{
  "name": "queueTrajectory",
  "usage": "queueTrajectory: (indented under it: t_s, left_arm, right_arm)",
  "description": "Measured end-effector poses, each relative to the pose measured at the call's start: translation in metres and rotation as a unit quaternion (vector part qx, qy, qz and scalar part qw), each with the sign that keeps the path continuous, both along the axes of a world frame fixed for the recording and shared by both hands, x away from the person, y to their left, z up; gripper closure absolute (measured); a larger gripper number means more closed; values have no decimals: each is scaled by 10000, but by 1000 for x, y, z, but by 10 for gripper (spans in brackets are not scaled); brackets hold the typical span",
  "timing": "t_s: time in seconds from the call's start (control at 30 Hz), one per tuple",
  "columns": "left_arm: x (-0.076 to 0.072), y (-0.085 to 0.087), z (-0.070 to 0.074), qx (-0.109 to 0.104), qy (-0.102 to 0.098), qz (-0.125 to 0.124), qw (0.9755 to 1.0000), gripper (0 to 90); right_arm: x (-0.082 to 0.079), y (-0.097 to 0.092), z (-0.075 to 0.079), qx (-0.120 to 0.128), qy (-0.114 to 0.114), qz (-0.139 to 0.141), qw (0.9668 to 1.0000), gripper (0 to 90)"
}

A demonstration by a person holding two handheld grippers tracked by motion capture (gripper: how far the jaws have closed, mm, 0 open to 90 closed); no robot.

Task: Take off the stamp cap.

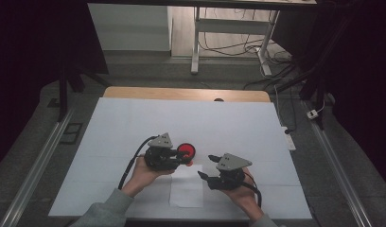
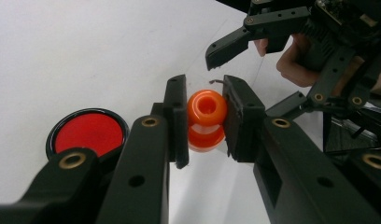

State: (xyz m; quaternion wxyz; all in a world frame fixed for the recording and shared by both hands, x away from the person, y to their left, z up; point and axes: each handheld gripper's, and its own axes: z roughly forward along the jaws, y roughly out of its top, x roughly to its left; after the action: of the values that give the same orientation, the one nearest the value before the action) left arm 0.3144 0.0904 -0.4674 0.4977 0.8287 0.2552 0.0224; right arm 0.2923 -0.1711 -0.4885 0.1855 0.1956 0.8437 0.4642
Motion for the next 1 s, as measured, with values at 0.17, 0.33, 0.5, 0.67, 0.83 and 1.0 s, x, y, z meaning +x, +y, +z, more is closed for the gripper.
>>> queueTrajectory:
  t_s: [0.17,0.33,0.5,0.67,0.83,1.0]
  left_arm:
    - [0,0,0,23,-1,-6,10000,725]
    - [0,-1,-1,25,3,-8,10000,725]
    - [0,-1,-1,30,2,-4,10000,725]
    - [1,-1,-2,27,26,-1,10000,725]
    - [2,-2,-4,56,35,-16,10000,725]
    - [2,-1,-4,44,38,8,10000,725]
  right_arm:
    - [2,9,0,17,-8,74,10000,313]
    - [1,12,0,0,-2,78,10000,313]
    - [0,17,-1,24,5,148,9999,312]
    - [0,20,-1,6,12,182,9998,313]
    - [0,24,-3,14,44,192,9998,313]
    - [0,29,-3,12,38,215,9998,316]
